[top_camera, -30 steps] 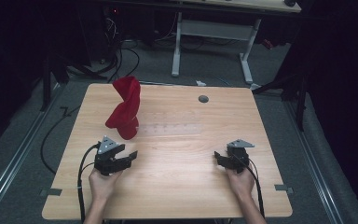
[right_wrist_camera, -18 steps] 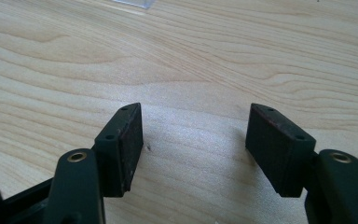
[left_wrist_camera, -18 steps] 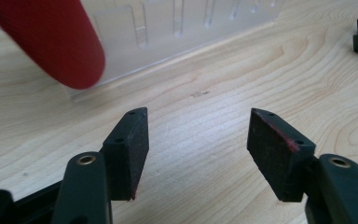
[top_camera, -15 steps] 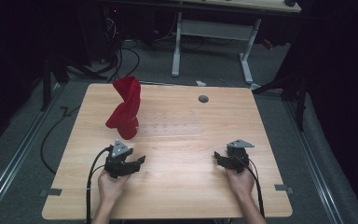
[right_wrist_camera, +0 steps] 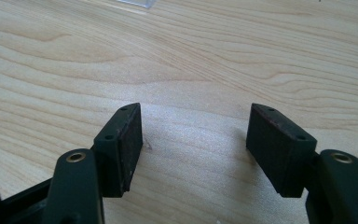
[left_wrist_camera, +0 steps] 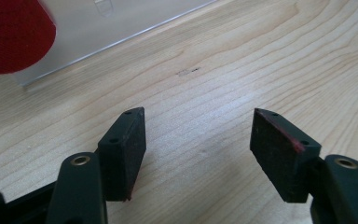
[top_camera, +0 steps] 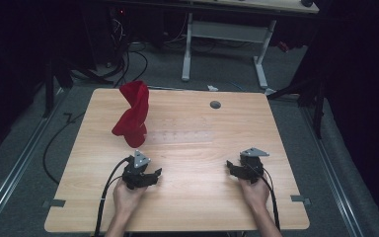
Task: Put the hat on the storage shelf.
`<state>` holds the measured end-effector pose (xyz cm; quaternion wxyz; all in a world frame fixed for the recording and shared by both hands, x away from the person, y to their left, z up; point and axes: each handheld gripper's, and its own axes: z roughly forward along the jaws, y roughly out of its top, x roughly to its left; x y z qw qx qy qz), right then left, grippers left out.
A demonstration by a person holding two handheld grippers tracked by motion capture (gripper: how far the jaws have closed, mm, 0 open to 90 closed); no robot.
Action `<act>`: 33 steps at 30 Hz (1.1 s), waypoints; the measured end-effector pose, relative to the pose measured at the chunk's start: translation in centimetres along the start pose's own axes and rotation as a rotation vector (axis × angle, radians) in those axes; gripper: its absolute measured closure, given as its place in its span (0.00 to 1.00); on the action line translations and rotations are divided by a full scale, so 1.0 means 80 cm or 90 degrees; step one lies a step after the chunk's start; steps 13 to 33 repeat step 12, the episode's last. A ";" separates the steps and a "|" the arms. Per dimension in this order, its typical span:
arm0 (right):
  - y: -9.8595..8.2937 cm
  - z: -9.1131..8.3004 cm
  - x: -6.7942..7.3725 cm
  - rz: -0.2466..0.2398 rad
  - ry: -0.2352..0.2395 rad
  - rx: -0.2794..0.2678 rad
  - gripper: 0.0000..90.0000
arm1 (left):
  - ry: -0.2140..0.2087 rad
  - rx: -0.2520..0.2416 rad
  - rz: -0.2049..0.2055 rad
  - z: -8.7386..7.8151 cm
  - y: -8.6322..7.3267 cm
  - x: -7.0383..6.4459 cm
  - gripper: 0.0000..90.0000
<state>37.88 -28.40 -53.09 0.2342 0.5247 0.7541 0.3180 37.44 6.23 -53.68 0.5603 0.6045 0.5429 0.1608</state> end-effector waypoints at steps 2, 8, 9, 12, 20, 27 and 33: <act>0.000 0.000 0.000 0.000 0.000 0.000 0.40 | 0.001 0.002 0.001 0.002 -0.001 0.000 0.39; 0.000 0.000 0.000 -0.001 0.001 0.000 0.40 | 0.017 0.002 0.004 0.005 -0.009 0.004 0.36; 0.000 0.000 0.000 0.000 0.000 0.000 0.40 | 0.015 0.003 0.005 0.005 -0.010 0.004 0.35; 0.000 0.000 0.000 0.000 0.000 0.000 0.40 | 0.012 0.006 0.006 0.005 -0.010 0.004 0.33; 0.000 0.000 0.000 0.000 0.000 0.000 0.40 | 0.012 0.006 0.006 0.005 -0.010 0.004 0.33; 0.000 0.000 0.000 0.000 0.000 0.000 0.40 | 0.012 0.006 0.006 0.005 -0.010 0.004 0.33; 0.000 0.000 0.000 0.000 0.000 0.000 0.40 | 0.012 0.006 0.006 0.005 -0.010 0.004 0.33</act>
